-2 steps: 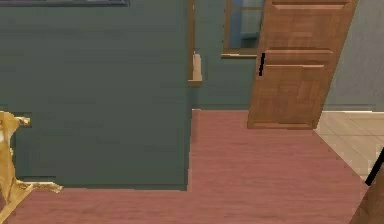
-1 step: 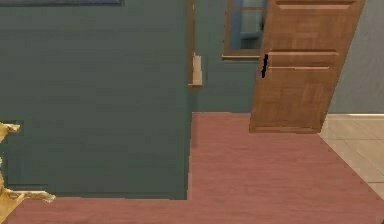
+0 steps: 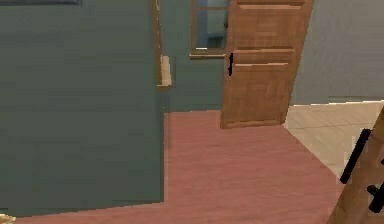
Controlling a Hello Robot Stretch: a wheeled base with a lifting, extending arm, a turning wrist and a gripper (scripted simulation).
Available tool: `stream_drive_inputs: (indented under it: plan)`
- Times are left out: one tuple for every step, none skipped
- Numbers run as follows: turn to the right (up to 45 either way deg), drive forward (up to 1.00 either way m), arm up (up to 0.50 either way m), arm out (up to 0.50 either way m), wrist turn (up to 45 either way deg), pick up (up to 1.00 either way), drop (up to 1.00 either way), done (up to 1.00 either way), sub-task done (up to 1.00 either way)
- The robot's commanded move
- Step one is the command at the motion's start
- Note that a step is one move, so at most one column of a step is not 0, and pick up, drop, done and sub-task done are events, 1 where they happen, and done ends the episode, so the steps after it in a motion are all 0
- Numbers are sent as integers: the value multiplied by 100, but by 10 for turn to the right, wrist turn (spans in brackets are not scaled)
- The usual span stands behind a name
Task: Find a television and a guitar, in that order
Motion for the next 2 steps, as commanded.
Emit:
stream_drive_inputs:
  plan:
    - [0, 95, 0, 0, 0, 0, 0, 0, 0]
    - [390, 0, 0, 0, 0, 0, 0, 0, 0]
